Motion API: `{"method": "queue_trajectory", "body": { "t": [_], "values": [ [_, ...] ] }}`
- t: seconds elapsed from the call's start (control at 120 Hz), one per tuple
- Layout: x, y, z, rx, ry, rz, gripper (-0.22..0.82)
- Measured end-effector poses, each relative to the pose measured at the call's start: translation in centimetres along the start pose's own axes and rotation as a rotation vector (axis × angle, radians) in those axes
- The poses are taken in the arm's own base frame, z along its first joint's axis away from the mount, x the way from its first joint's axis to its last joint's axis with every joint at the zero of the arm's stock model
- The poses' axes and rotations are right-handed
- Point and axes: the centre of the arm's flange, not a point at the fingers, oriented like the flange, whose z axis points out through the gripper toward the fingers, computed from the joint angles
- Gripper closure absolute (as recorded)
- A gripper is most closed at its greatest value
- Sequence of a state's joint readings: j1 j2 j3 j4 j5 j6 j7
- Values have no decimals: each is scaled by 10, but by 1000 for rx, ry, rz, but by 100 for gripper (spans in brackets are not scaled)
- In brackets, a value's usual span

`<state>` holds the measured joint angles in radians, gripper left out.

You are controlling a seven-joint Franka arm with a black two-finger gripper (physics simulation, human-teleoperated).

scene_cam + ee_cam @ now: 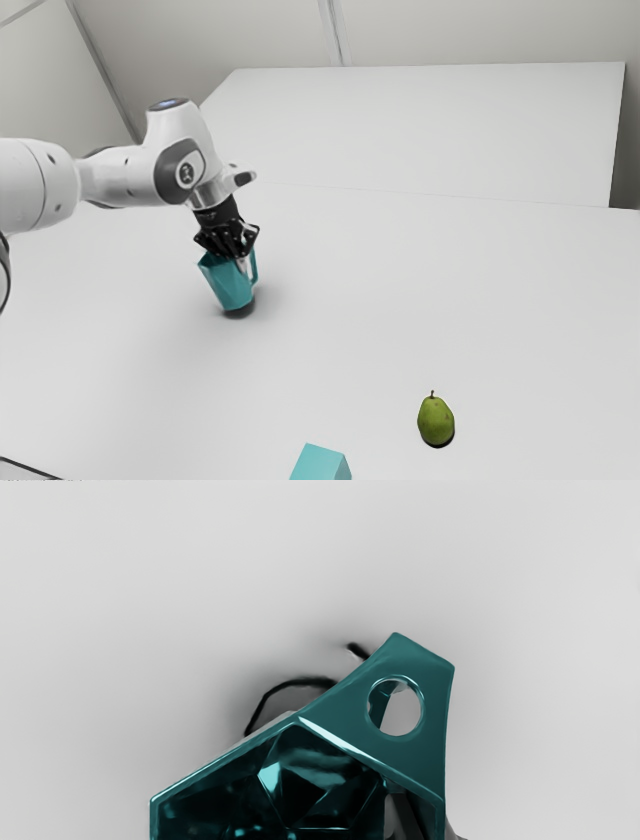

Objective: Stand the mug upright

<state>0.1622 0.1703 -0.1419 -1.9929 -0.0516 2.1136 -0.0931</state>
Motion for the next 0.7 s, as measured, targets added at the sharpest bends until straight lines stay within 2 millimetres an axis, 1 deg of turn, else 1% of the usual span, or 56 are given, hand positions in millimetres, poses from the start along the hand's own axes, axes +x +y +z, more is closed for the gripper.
{"method": "queue_trajectory", "body": {
  "t": [0.092,0.192,0.292,0.45,0.508,0.6,0.7],
  "values": [
    [-3,17,3,31,28,-5,78],
    [-3,25,5,70,73,-12,79],
    [0,28,2,88,111,-36,79],
    [-2,39,-10,91,152,-65,44],
    [-3,41,-15,91,165,-78,33],
    [-7,48,-27,91,185,-92,22],
    [-13,52,-47,94,203,-108,13]
  ]
}}
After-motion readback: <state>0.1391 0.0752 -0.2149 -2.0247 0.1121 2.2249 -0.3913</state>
